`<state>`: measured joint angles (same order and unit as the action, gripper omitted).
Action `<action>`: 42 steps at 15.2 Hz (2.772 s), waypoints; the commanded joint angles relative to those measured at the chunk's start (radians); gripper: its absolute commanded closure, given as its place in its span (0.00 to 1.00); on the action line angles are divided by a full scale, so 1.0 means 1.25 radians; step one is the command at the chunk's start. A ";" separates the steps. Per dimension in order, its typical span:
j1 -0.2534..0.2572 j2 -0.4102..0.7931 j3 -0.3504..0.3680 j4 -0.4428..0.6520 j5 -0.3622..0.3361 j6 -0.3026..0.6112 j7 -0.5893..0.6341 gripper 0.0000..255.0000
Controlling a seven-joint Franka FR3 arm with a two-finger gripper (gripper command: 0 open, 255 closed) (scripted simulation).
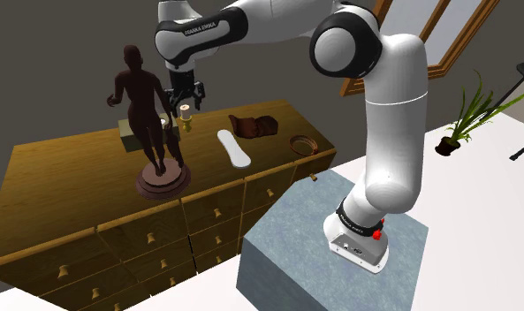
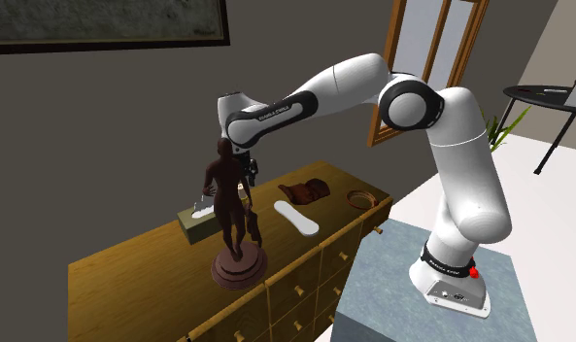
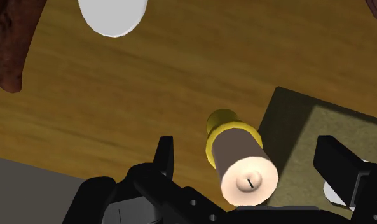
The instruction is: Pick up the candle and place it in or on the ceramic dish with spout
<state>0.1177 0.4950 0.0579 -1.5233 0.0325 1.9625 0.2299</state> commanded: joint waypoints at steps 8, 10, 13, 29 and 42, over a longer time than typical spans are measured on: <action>0.000 0.001 0.000 0.000 0.000 0.002 0.000 1.00; 0.000 0.001 0.000 0.000 0.000 0.002 0.000 1.00; 0.000 0.001 0.000 0.000 0.000 0.002 0.000 1.00; 0.000 -0.032 0.001 0.101 0.000 -0.132 0.005 1.00; -0.019 -0.143 -0.004 0.043 0.006 -0.187 -0.016 1.00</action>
<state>0.1006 0.3601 0.0544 -1.4022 0.0376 1.7064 0.2195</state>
